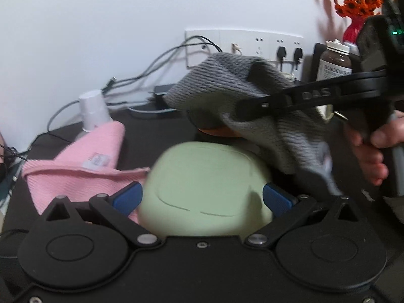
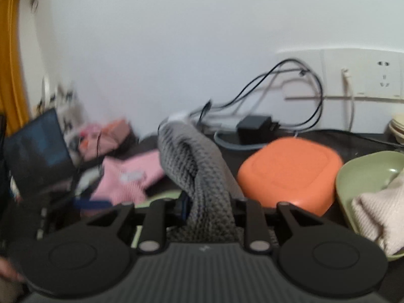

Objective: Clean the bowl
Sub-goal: 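Wipe the grey towel back and forth over the plate's underside with the right tool, then keep rubbing the towel over the plate's rim with the right tool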

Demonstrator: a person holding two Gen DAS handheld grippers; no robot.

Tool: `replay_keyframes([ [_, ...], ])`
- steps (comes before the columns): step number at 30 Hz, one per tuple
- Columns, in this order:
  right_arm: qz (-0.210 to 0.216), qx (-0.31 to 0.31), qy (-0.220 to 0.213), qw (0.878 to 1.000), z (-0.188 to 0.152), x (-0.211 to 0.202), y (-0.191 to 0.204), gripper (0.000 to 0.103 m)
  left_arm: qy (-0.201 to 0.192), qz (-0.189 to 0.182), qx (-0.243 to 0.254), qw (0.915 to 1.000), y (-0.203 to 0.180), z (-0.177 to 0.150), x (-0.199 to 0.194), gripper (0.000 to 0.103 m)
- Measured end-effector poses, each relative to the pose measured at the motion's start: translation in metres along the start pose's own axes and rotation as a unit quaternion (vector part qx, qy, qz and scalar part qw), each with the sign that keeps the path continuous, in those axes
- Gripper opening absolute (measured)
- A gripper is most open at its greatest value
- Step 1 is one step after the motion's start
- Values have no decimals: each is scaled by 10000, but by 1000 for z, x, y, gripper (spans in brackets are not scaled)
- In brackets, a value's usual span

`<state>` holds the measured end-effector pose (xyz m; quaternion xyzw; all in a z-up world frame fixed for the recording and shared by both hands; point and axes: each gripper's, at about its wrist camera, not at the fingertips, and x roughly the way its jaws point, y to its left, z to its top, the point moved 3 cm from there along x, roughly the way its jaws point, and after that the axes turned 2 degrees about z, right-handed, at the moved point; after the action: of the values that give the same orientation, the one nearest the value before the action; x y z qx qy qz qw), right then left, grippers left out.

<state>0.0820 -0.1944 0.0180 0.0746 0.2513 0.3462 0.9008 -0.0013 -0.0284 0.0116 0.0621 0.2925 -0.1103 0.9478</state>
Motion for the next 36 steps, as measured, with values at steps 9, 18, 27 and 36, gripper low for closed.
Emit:
replay_keyframes([
  [9,-261,16,503,9984,-13,29,-2,24,245,-21,-318,9992,6,-7,7,103],
  [18,387,-241,975,9942,-19,13,8,24,98,-31,-309,9995,9,-5,9,103],
  [27,1737,-55,836,9812,-18,9,35,24,-159,-52,483,9987,-17,-11,7,103],
  [36,1080,262,594,9920,-18,24,19,24,-212,29,915,9956,-32,-17,10,103],
])
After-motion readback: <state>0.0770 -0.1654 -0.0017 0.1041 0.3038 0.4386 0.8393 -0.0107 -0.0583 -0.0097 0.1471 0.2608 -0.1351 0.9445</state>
